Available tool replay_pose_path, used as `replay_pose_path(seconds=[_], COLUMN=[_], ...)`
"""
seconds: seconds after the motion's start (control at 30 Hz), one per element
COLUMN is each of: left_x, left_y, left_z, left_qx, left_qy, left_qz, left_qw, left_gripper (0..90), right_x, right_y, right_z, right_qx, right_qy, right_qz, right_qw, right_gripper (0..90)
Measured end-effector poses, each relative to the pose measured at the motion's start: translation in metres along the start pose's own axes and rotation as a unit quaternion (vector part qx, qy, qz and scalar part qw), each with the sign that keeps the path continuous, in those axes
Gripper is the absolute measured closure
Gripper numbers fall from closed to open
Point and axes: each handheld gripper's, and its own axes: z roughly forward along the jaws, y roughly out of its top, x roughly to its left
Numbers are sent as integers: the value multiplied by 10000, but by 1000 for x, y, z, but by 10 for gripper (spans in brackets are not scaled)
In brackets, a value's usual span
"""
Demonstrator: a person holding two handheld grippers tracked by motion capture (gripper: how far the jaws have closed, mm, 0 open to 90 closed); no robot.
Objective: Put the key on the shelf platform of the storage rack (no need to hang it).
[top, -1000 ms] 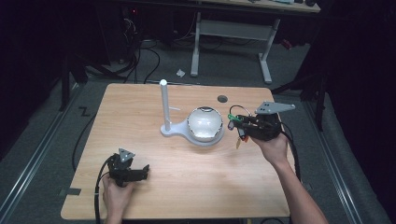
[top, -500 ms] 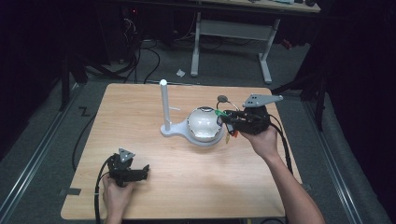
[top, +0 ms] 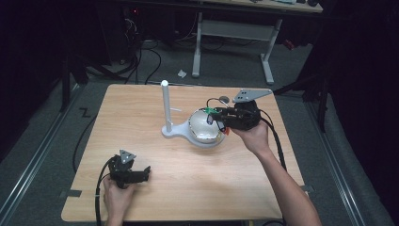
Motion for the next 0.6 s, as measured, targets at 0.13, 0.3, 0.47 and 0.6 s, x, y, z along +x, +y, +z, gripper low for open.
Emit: replay_pose_path(seconds=[0.13, 0.3, 0.47, 0.6], left_x=[0, 0, 0, 0], left_y=[0, 0, 0, 0], left_z=[0, 0, 0, 0], left_qx=[-9, 0, -2, -2], left_qy=[5, -3, 0, 1], left_qz=[-4, 9, 4, 0], left_qw=[10000, 10000, 10000, 10000], left_gripper=[36, 36, 36, 36], right_x=[-1, -1, 0, 0], right_y=[2, 4, 6, 6], right_z=[8, 19, 28, 36], right_qx=[25, 80, 102, 131], right_qy=[38, 84, 132, 155], right_qz=[23, 26, 25, 18], right_qw=[10000, 9999, 9999, 9998], right_gripper=[720, 720, 720, 720])
